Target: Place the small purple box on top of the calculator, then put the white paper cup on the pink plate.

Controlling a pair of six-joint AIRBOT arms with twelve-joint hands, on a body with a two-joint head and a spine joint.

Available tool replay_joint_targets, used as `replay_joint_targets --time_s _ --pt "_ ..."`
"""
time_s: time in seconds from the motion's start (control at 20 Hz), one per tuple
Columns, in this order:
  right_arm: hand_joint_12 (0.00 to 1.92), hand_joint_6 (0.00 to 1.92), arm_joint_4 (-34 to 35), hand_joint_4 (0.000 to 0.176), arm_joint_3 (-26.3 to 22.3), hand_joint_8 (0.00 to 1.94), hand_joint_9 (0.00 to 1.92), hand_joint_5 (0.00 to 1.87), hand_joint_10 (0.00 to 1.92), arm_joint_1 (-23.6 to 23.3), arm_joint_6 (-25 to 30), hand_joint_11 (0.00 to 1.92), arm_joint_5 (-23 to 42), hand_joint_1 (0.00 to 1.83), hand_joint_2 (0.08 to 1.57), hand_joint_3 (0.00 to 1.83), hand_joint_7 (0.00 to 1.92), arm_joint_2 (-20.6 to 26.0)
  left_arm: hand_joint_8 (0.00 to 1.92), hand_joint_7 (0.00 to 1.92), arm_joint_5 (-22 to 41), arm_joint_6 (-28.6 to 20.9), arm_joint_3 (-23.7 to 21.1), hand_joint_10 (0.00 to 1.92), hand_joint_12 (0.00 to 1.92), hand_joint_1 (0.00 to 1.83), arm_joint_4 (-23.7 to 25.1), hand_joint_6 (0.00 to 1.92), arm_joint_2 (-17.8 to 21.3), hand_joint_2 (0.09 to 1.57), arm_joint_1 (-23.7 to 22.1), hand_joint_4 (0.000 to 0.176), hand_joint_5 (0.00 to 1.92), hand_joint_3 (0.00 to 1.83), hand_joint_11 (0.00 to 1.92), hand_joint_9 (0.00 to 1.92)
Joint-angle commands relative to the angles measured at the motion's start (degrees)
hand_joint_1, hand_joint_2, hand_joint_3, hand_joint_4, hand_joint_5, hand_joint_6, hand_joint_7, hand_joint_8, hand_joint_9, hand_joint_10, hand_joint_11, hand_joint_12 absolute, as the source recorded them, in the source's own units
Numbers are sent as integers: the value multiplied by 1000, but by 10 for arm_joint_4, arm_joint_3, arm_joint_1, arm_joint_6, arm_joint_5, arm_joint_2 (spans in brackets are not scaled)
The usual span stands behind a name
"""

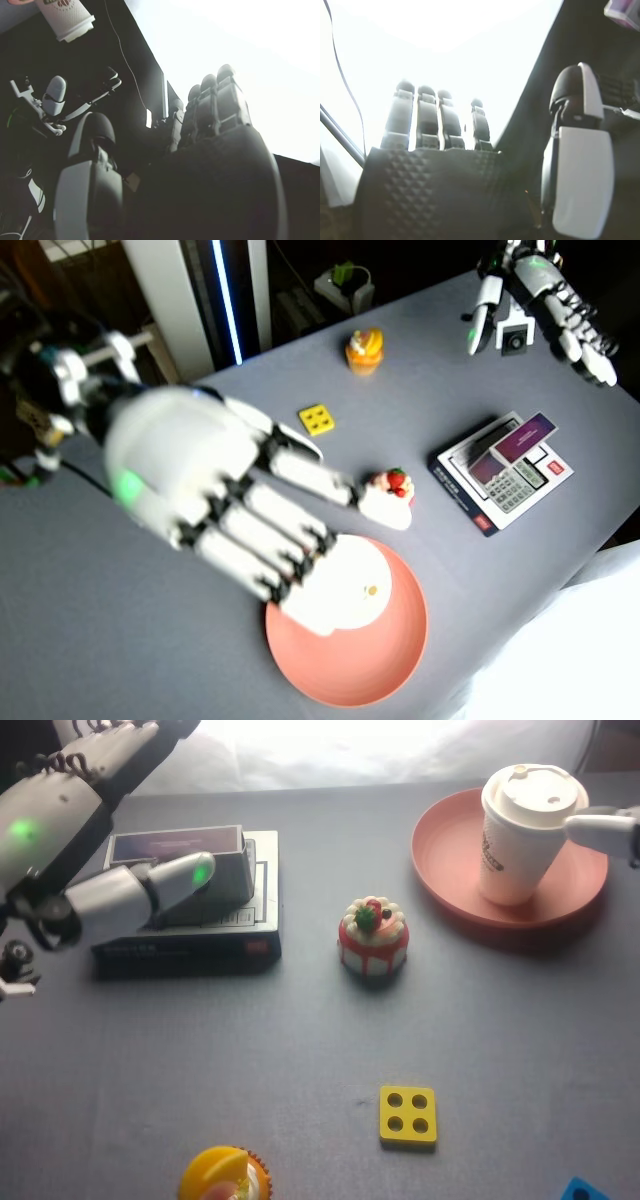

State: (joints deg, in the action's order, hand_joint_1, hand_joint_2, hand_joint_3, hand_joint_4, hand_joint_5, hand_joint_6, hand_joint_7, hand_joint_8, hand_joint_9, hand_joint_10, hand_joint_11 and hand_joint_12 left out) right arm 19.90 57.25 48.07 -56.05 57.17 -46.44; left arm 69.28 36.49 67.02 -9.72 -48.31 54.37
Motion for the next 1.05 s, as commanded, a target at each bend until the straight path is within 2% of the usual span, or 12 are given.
replay_joint_targets --time_s 0.0,0.1,0.2,0.25,0.3,0.4,0.55,0.65,0.85,0.9,0.95,1.0 --pt "0 0 -2 160 -6 0 0 0 0 4 4 0 123 691 1006 9 0 9 0 0 93 -2 -4 0 4 676 -7 0 4 1319 -5 113 0 13 8 0" --pt "0 0 -1 132 -37 0 0 0 0 49 5 0 202 665 1017 14 0 30 0 0 122 -3 -11 0 1 715 -11 0 4 1326 1 70 0 12 2 0" --pt "0 0 2 154 -63 0 0 0 0 94 7 0 269 666 1033 19 0 45 0 0 149 -3 -18 0 0 639 -13 0 4 1344 3 24 0 16 0 0" --pt "0 0 5 165 -76 0 0 0 0 118 7 0 305 686 1032 17 0 52 0 0 161 -3 -20 0 0 544 -13 0 3 1342 4 54 0 14 0 0" --pt "0 0 7 168 -83 0 0 0 0 130 7 0 325 698 1037 18 0 56 0 0 173 -3 -24 0 0 502 -13 0 3 1360 5 60 0 19 0 0" --pt "0 0 10 138 -98 0 0 0 0 159 7 0 370 699 1036 17 0 65 0 0 203 -3 -33 0 0 472 -13 0 4 1385 15 115 0 23 0 0" --pt "0 0 21 117 -117 0 0 0 0 210 7 0 432 667 1039 16 0 79 0 0 241 -3 -44 0 0 480 -14 0 6 1344 25 120 0 0 0 0" --pt "0 0 22 120 -127 0 0 0 0 220 5 0 438 640 1040 15 0 88 0 0 264 -3 -50 0 0 490 -13 0 7 1354 30 163 0 1 0 0" --pt "0 0 0 91 -146 0 0 0 0 215 5 0 438 576 1136 45 0 106 0 0 301 -14 -66 0 0 389 -19 0 20 1419 47 141 0 18 0 0" --pt "10 0 -11 116 -151 0 0 0 0 215 1 20 438 505 1114 29 0 113 0 0 301 -17 -66 0 0 414 -17 0 20 1483 46 117 0 15 0 0" --pt "1 65 -22 164 -155 0 0 115 0 210 -3 3 438 495 1193 18 0 119 0 0 302 -20 -66 0 0 344 -14 0 22 1516 42 130 0 16 0 0" --pt "0 51 -31 134 -156 0 0 70 0 202 -7 0 438 448 1241 25 0 121 0 0 302 -19 -67 0 0 349 -6 5 26 1541 33 117 13 11 0 0"
